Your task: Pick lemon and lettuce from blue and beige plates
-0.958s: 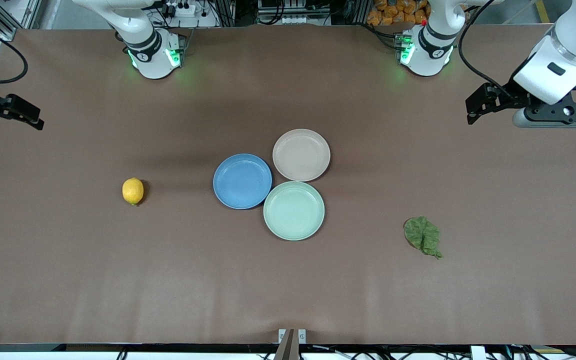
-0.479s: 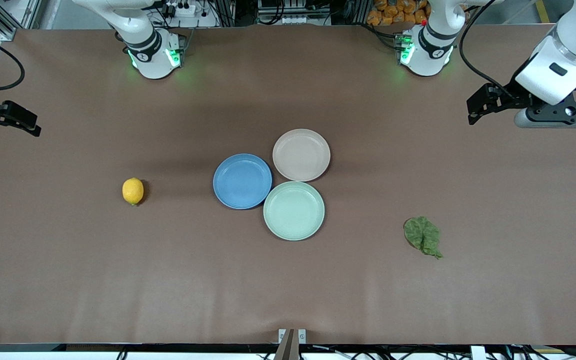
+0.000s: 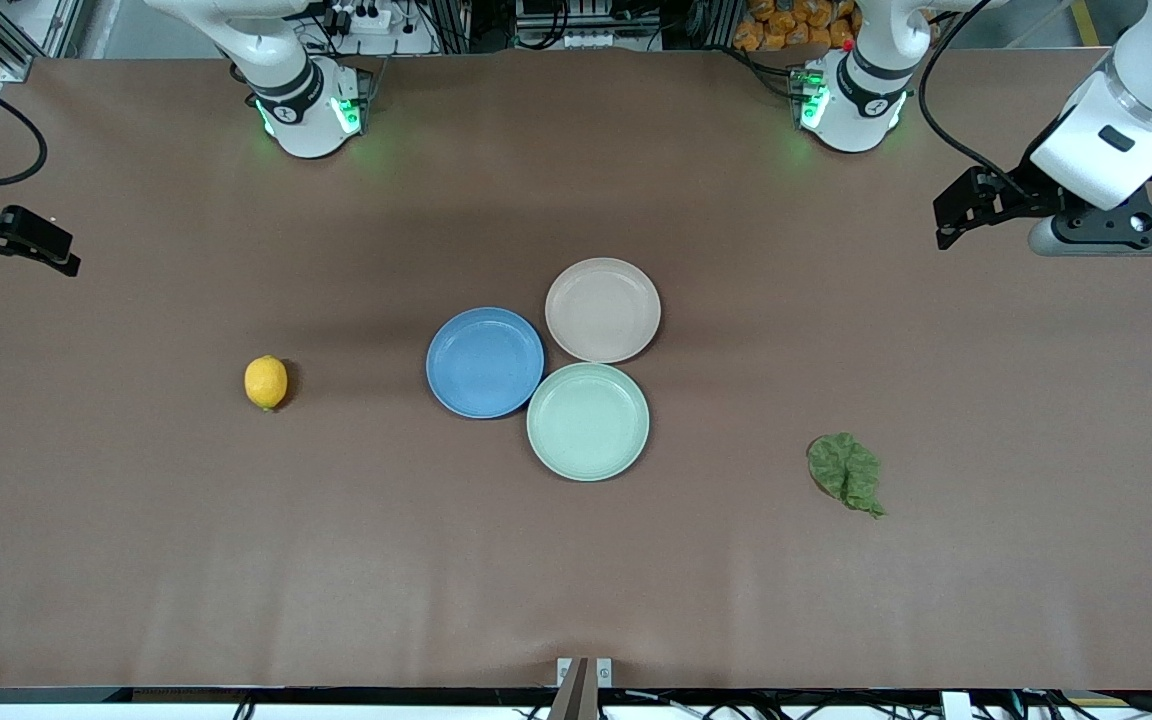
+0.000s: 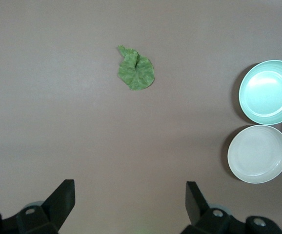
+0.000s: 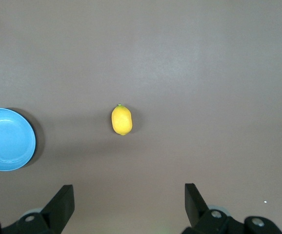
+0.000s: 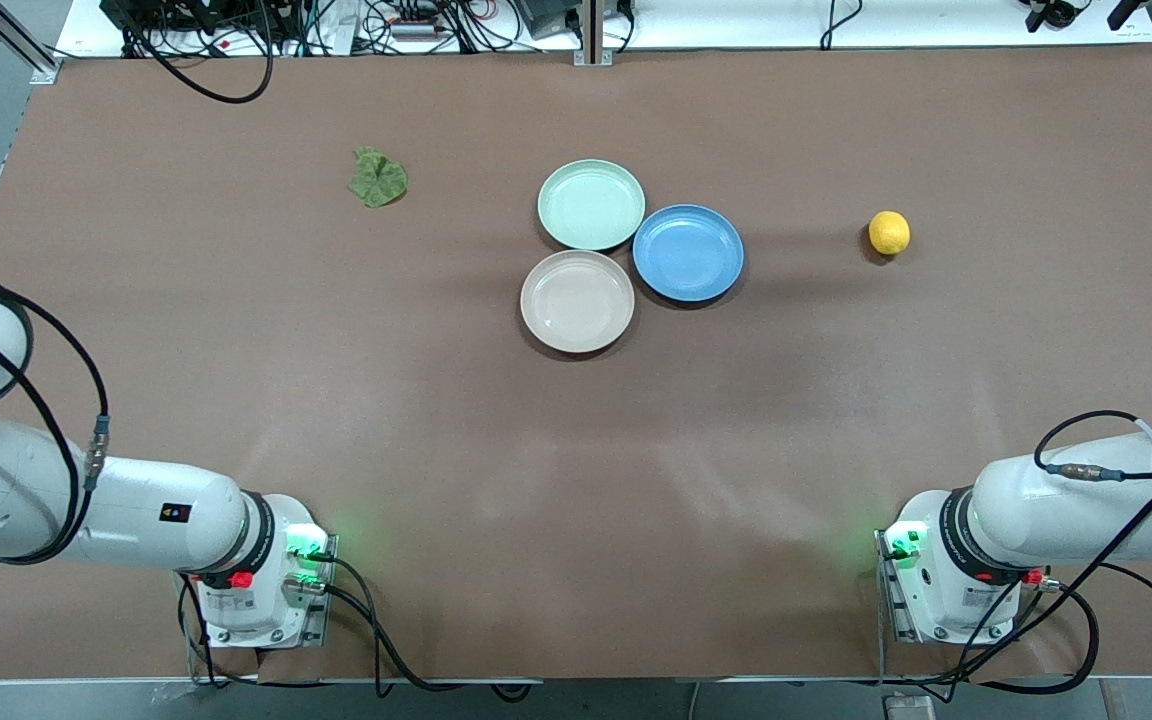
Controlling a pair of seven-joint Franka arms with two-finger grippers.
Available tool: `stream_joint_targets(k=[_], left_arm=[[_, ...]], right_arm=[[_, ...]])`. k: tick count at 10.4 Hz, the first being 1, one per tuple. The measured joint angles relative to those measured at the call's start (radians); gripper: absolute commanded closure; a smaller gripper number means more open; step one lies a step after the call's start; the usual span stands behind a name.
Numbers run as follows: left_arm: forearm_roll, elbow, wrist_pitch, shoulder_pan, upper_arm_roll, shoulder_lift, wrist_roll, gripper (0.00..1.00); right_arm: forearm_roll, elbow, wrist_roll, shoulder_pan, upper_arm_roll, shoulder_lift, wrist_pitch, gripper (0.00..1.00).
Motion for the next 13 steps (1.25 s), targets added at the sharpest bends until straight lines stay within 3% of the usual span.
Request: stream_joint_targets(k=[4, 13], left_arm=[[0.0, 0.0, 0.0, 0.0, 0.0, 0.0, 0.0, 0.0], [0.0, 0.001, 0.0, 0.0, 0.0, 0.0, 0.0, 0.0]], right_arm=[[0.053, 0.005, 0.0, 0.0, 0.0, 0.003, 0.002, 0.0], [0.057, 0.005, 0.0, 0.0, 0.001, 0.004, -0.021, 0.0]])
